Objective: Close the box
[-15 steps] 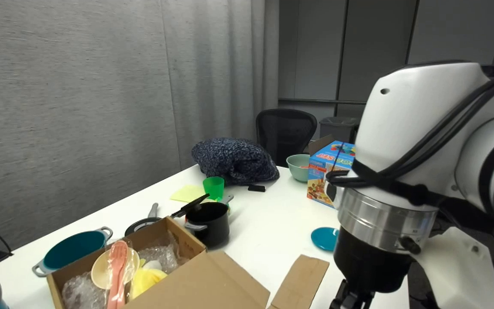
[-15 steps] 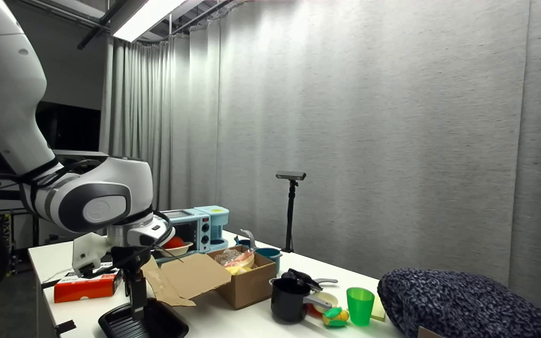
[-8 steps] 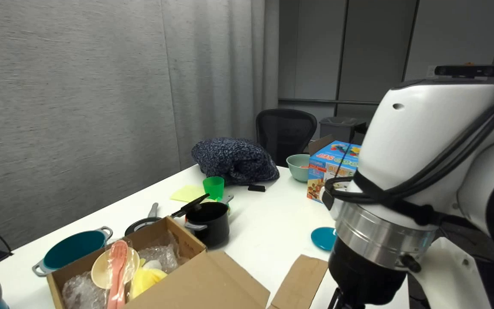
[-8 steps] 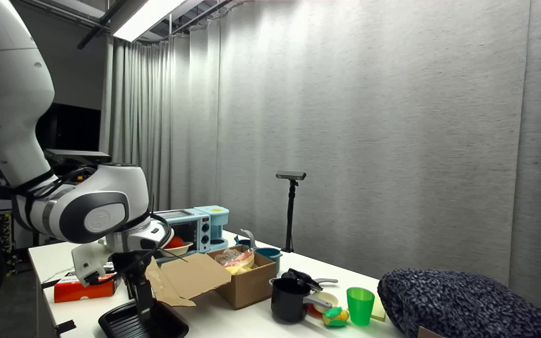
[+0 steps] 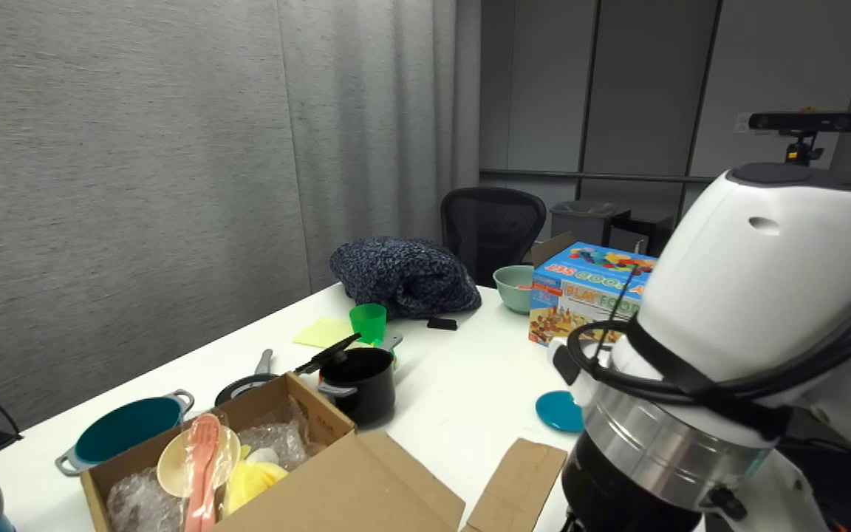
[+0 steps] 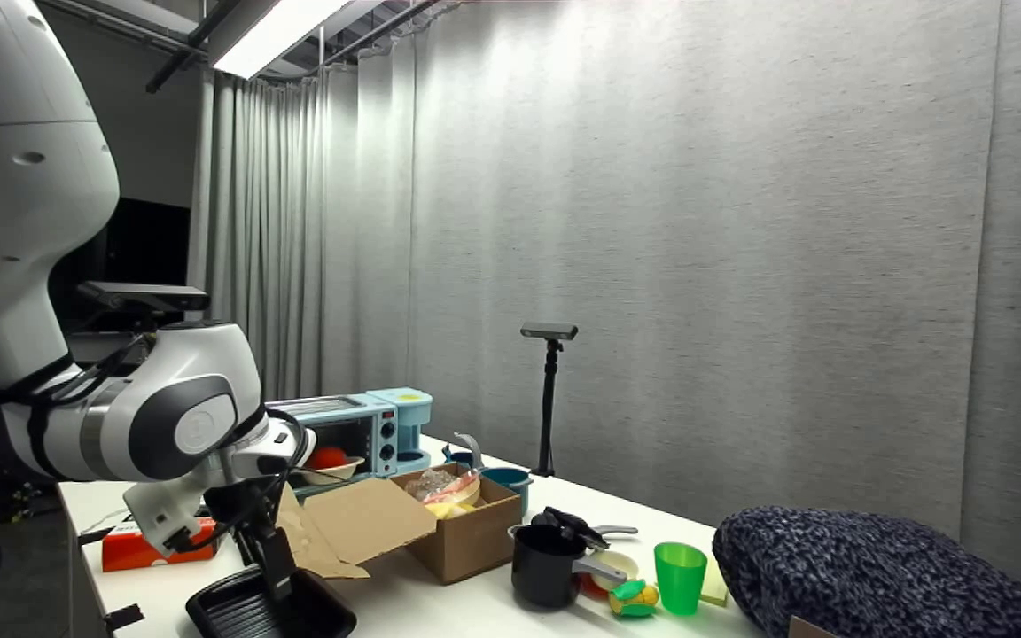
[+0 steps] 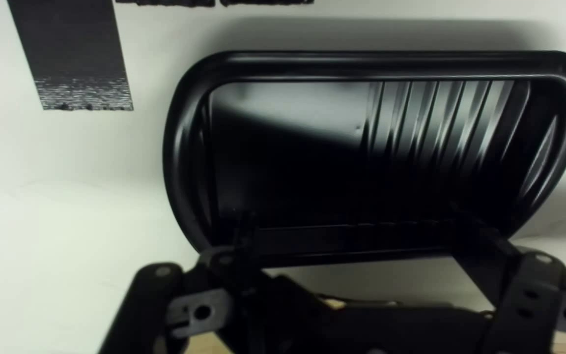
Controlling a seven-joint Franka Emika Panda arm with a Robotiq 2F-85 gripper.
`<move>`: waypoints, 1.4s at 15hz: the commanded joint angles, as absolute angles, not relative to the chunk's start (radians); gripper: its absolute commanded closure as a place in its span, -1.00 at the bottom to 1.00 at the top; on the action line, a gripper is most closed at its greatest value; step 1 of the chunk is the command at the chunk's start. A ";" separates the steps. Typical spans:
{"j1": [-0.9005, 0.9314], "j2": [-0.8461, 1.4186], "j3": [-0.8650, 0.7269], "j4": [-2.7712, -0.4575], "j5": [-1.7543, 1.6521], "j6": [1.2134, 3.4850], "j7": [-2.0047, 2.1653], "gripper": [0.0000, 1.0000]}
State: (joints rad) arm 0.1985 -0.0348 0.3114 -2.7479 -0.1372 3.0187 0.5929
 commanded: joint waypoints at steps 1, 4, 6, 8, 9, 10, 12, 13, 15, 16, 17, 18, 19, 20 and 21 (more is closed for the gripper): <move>0.148 -0.050 0.312 -2.747 -0.364 3.062 0.726 -1.00; 0.091 -0.101 0.311 -2.760 -0.572 3.106 0.884 -1.00; 0.043 -0.127 0.323 -2.753 -0.685 3.121 0.976 -1.00; -0.004 -0.155 0.340 -2.743 -0.771 3.137 1.054 -1.00; -0.026 -0.167 0.350 -2.736 -0.805 3.143 1.090 -1.00; -0.048 -0.178 0.361 -2.729 -0.832 3.149 1.122 -1.00; -0.080 -0.184 0.382 -2.716 -0.874 3.133 1.166 -1.00; -0.082 -0.177 0.387 -2.714 -0.878 3.107 1.172 -1.00; -0.039 -0.131 0.376 -2.726 -0.787 2.994 1.174 -1.00; -0.032 -0.119 0.376 -2.731 -0.757 2.958 1.183 -1.00; -0.023 -0.101 0.373 -2.736 -0.716 2.925 1.182 -1.00; -0.012 -0.080 0.375 -2.733 -0.668 2.893 1.184 -1.00; 0.000 -0.044 0.394 -2.705 -0.626 2.852 1.217 -1.00; 0.011 -0.017 0.393 -2.696 -0.558 2.857 1.211 -1.00; 0.020 0.005 0.398 -2.688 -0.492 2.861 1.209 -1.00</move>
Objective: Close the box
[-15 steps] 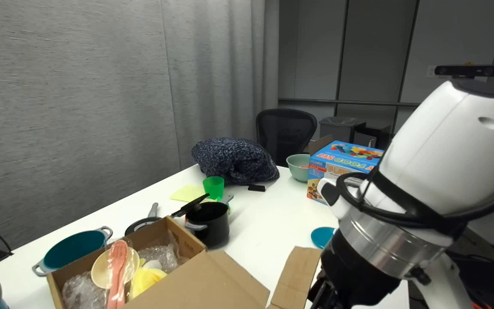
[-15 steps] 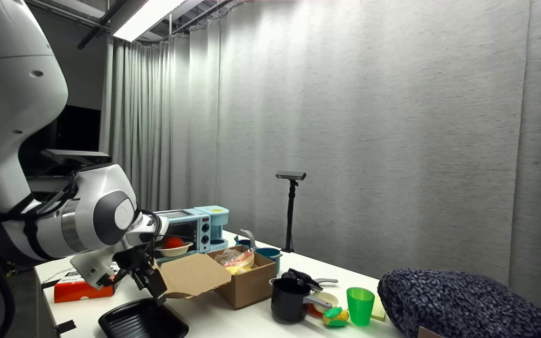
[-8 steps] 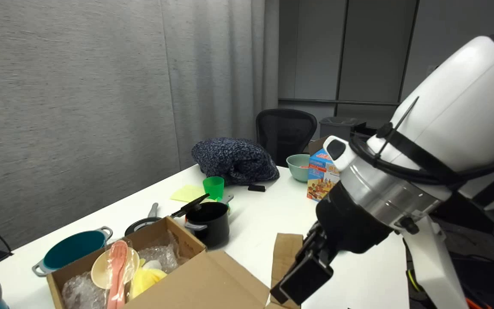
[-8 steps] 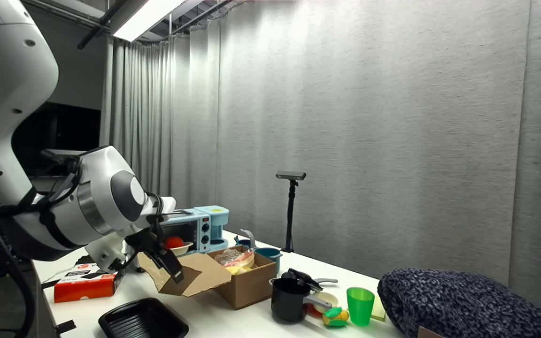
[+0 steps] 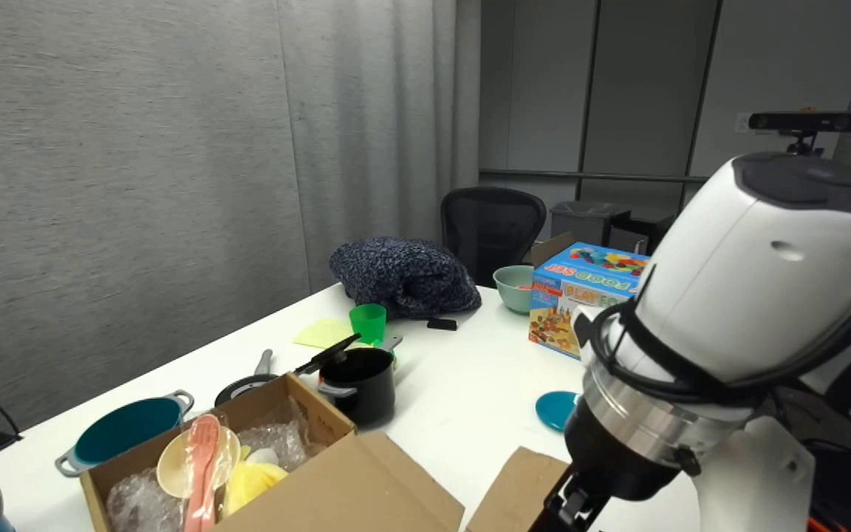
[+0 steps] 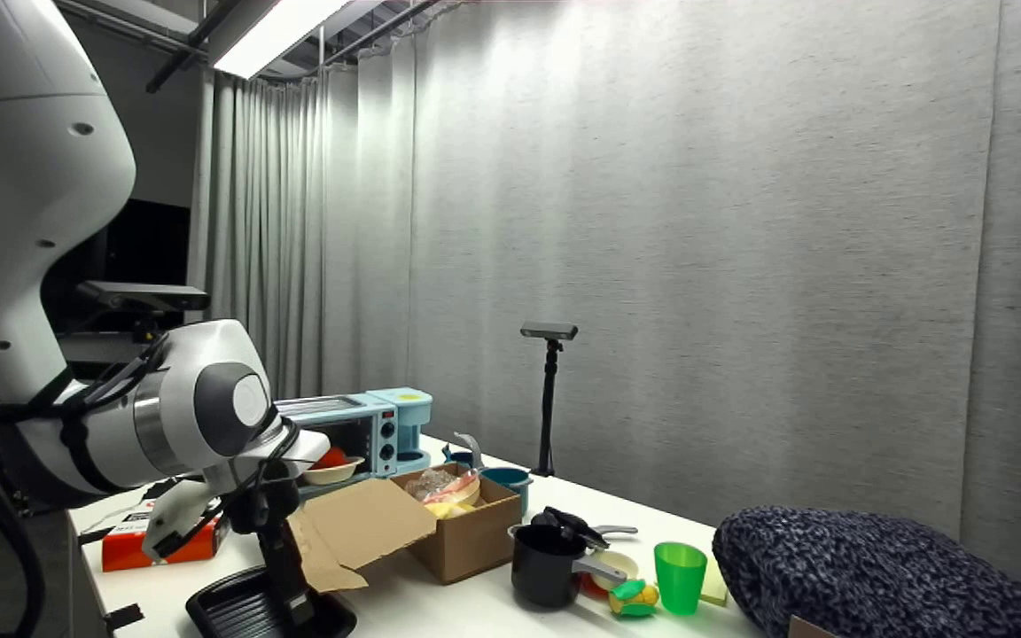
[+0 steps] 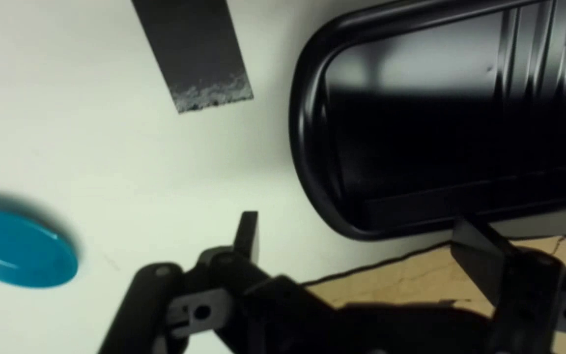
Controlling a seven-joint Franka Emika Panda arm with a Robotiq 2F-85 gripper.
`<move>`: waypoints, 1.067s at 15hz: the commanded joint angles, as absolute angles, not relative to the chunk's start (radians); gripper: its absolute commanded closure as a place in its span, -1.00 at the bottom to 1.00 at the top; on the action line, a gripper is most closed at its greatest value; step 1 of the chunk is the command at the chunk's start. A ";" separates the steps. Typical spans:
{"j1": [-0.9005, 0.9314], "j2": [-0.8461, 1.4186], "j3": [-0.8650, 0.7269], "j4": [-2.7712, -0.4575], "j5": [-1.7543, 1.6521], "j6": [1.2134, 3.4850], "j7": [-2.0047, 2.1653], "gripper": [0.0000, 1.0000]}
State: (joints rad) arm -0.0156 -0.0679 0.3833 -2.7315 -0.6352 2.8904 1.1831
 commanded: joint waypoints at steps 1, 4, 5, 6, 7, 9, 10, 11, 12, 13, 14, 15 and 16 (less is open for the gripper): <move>0.032 0.028 0.403 -2.677 -0.409 2.879 1.189 -1.00; 0.120 0.064 0.364 -2.645 -0.163 2.932 1.145 -1.00; 0.134 0.079 0.369 -2.634 -0.083 2.957 1.130 -1.00; 0.155 0.081 0.372 -2.625 0.001 2.967 1.089 -1.00; 0.097 0.076 0.451 -2.623 0.079 2.973 1.039 -1.00; 0.090 0.072 0.503 -2.601 0.247 2.949 0.922 -1.00; 0.082 0.068 0.532 -2.587 0.333 2.921 0.858 -1.00; 0.080 0.053 0.550 -2.577 0.417 2.880 0.778 -1.00; 0.080 0.029 0.551 -2.578 0.458 2.842 0.741 -1.00; 0.160 0.000 0.458 -2.581 0.463 2.775 0.720 -1.00; 0.166 -0.022 0.433 -2.584 0.448 2.713 0.716 -1.00; 0.172 -0.049 0.397 -2.596 0.393 2.664 0.746 -1.00; 0.174 -0.068 0.369 -2.600 0.333 2.612 0.777 -1.00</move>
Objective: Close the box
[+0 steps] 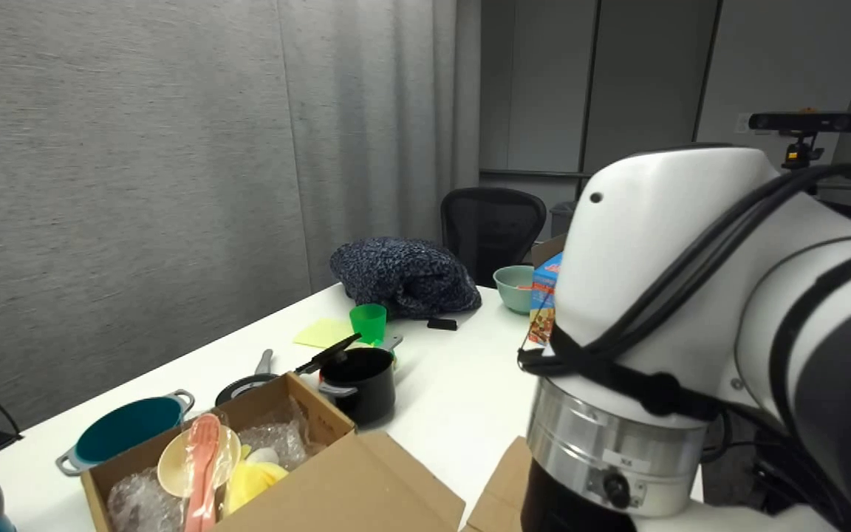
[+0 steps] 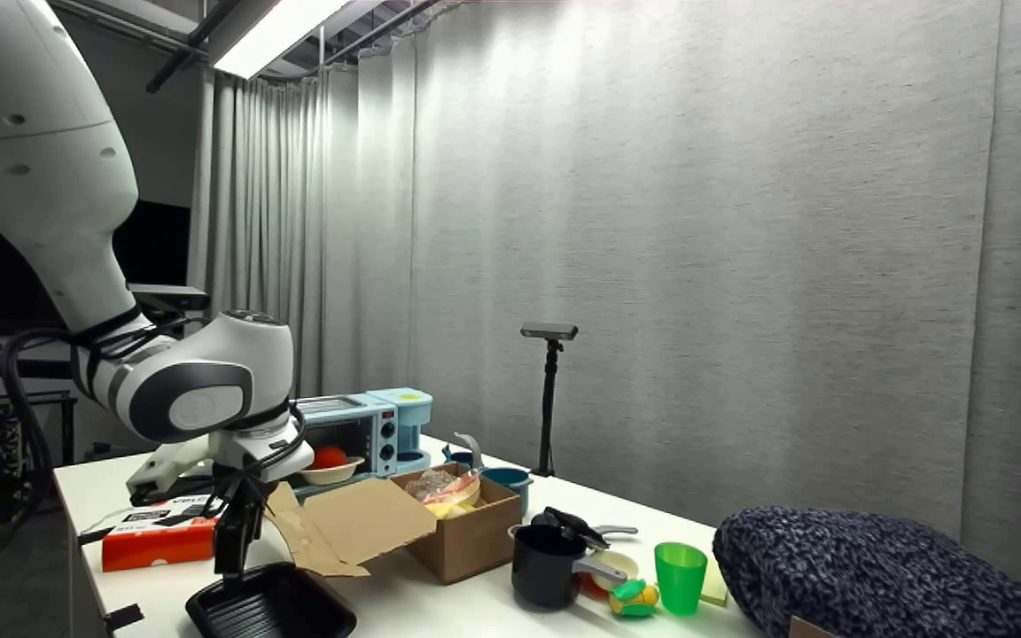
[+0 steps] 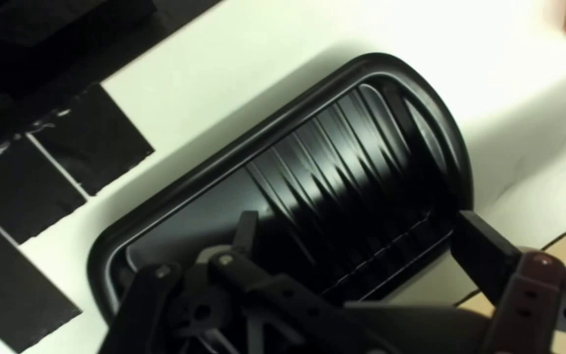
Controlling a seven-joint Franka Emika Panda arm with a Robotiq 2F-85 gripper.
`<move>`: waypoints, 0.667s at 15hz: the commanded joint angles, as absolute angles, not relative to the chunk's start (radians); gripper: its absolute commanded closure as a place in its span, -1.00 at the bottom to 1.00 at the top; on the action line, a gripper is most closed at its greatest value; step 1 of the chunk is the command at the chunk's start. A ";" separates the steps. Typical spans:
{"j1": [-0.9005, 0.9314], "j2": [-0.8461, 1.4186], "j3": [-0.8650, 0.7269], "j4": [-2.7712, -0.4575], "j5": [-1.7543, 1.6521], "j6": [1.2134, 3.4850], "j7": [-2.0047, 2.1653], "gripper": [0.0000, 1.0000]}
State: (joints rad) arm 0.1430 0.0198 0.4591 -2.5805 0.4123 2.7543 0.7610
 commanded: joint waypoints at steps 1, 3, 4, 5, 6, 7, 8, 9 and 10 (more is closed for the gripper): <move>0.175 -0.085 0.350 -2.602 0.289 2.599 0.792 -1.00; 0.181 -0.113 0.327 -2.594 0.272 2.561 0.774 -1.00; 0.186 -0.124 0.321 -2.590 0.283 2.550 0.766 -1.00; 0.196 -0.135 0.319 -2.587 0.312 2.543 0.755 -1.00; 0.205 -0.146 0.320 -2.587 0.331 2.545 0.756 -1.00; 0.212 -0.158 0.327 -2.596 0.325 2.566 0.781 -1.00; 0.219 -0.168 0.333 -2.600 0.318 2.579 0.799 -1.00; 0.227 -0.177 0.339 -2.607 0.310 2.597 0.821 -1.00; 0.232 -0.183 0.345 -2.616 0.301 2.622 0.849 -1.00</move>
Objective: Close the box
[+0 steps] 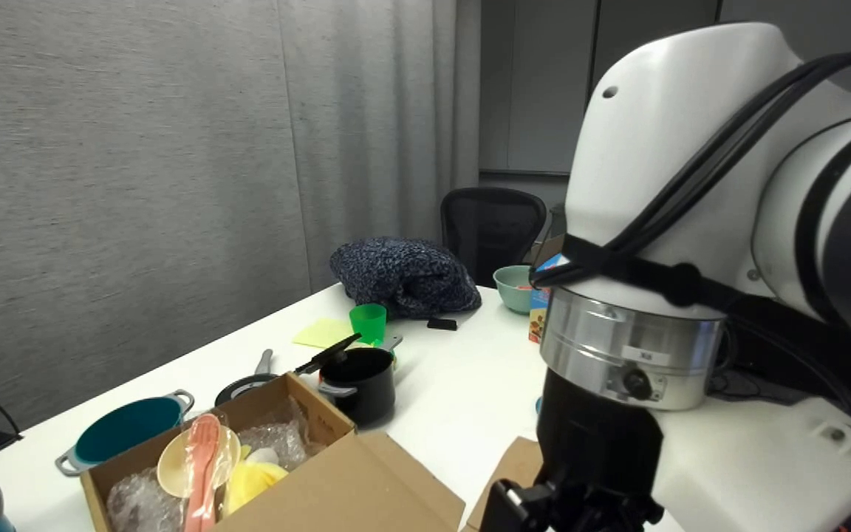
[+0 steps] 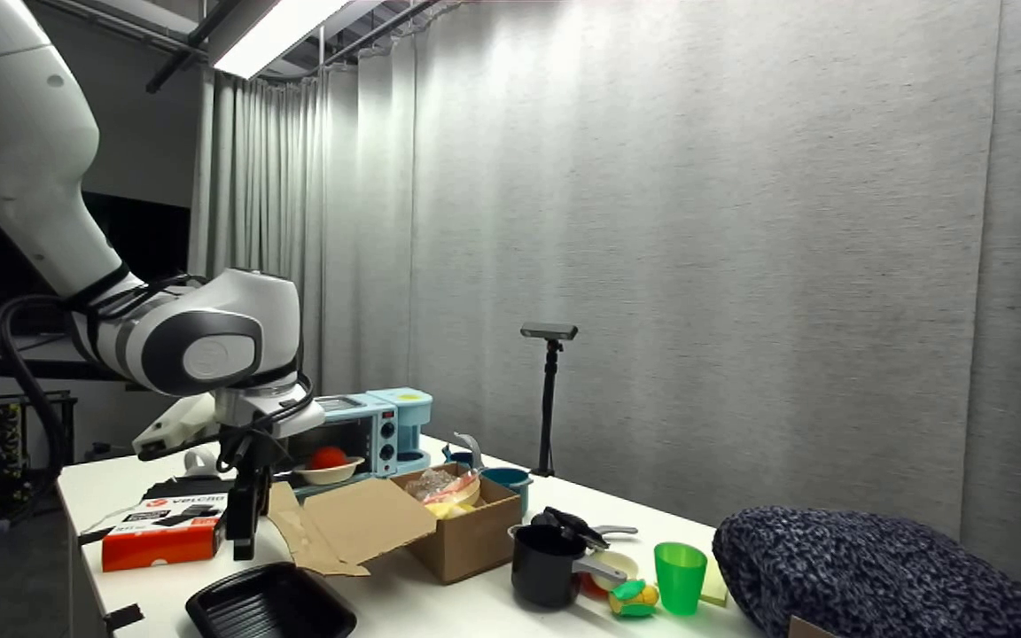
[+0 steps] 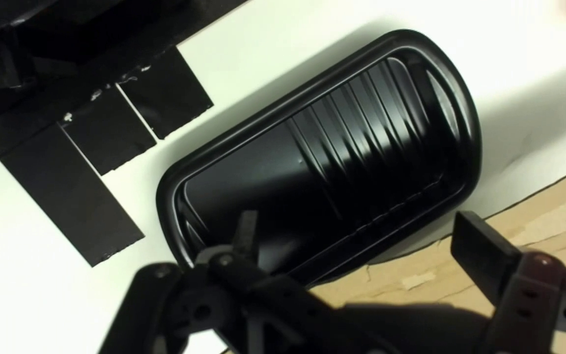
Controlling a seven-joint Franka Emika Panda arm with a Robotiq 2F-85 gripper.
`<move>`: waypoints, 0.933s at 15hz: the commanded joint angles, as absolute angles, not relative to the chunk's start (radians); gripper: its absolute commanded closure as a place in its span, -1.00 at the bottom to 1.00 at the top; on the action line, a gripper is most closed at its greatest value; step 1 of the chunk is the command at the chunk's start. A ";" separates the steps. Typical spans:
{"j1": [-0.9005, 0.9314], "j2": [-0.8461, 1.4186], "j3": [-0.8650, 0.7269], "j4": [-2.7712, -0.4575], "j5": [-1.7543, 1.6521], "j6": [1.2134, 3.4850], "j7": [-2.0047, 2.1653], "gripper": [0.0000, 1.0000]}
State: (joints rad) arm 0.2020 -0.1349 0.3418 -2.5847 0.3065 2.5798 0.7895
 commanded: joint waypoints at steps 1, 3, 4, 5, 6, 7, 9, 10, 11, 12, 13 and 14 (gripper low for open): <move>0.231 -0.228 0.337 -2.647 0.305 2.630 0.852 -1.00; 0.228 -0.246 0.343 -2.678 0.289 2.685 0.903 -1.00; 0.224 -0.245 0.349 -2.692 0.284 2.717 0.936 -1.00; 0.216 -0.252 0.352 -2.711 0.277 2.744 0.968 -1.00; 0.210 -0.256 0.353 -2.728 0.269 2.773 0.994 -1.00; 0.204 -0.256 0.352 -2.745 0.261 2.806 1.014 -1.00; 0.175 -0.237 0.364 -2.772 0.201 2.889 1.060 -1.00; 0.153 -0.224 0.375 -2.783 0.159 2.931 1.089 -1.00; 0.108 -0.184 0.393 -2.751 0.085 2.959 1.127 -1.00; 0.070 -0.179 0.415 -2.761 0.041 2.988 1.155 -1.00; 0.033 -0.169 0.431 -2.760 -0.019 3.014 1.187 -1.00; -0.001 -0.160 0.447 -2.760 -0.068 3.032 1.215 -1.00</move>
